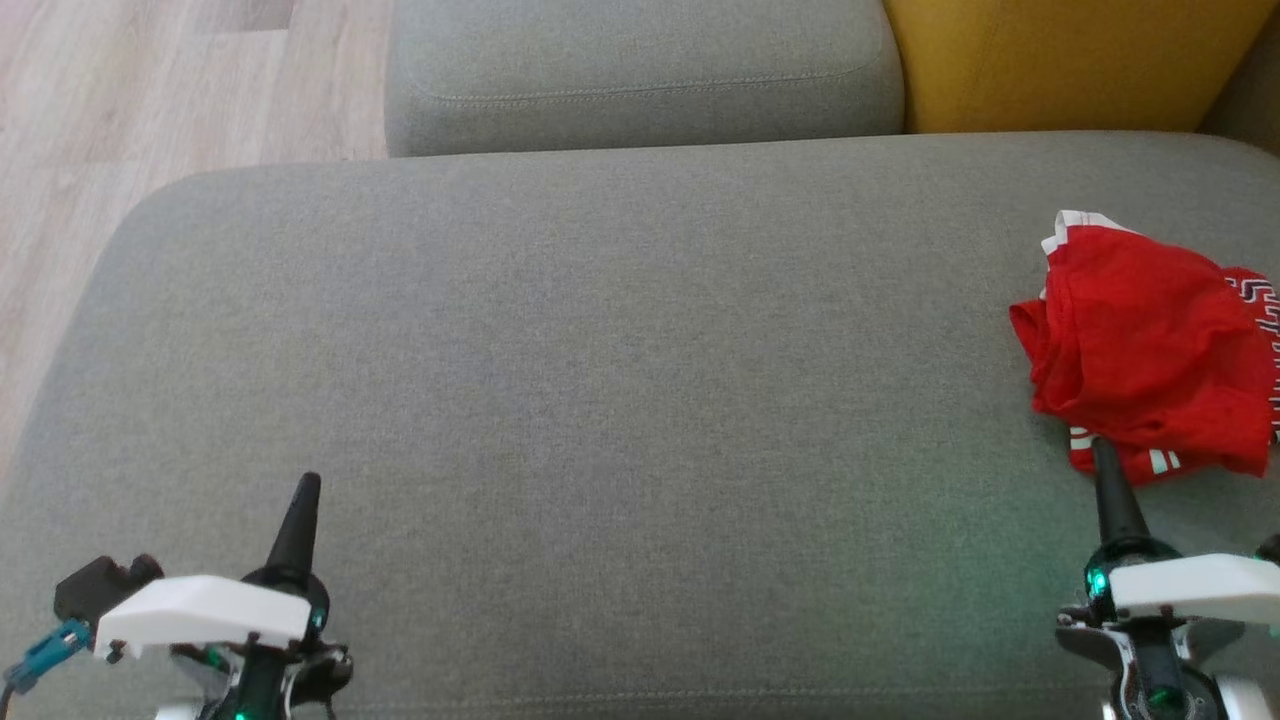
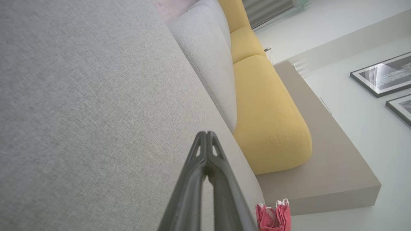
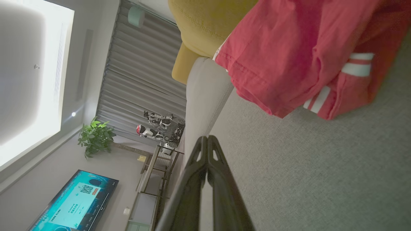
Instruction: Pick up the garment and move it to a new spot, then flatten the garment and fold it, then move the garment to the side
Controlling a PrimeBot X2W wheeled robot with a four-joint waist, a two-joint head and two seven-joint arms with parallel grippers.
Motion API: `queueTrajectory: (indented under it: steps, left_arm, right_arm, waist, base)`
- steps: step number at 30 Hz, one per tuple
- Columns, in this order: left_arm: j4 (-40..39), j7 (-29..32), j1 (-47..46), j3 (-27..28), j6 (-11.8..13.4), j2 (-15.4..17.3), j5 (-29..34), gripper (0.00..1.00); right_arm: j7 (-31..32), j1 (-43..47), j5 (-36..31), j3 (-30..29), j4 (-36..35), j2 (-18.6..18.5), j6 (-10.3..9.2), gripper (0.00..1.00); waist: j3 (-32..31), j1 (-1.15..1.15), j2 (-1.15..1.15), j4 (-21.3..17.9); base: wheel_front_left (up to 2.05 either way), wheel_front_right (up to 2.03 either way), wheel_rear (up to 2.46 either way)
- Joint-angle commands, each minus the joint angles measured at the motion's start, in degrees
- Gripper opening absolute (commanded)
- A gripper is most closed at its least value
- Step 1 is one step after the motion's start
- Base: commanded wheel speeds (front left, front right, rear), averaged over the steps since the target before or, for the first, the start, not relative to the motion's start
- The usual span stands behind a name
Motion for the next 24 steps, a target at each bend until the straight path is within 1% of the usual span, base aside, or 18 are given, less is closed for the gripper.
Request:
queueTrajectory:
  steps: [1, 24]
  left_arm:
    - [-1.5, 0.7, -3.8, 2.5, -1.0, 0.2, -1.8, 0.0]
    - [0.0, 3.9, -5.4, 8.2, -4.5, -3.2, -14.0, 0.0]
  right_arm:
    - [0.2, -3.5, 2.2, 0.6, -1.6, -0.3, -0.21, 0.0]
    - [0.8, -5.6, 16.8, -0.2, 0.7, -0.3, -0.26, 0.0]
  waist:
    - [0.1, 0.0, 0.0, -0.1]
    - [0.8, 0.0, 0.0, -0.7]
  base:
    - [0.0, 0.0, 0.0]
    - [0.0, 0.0, 0.0]
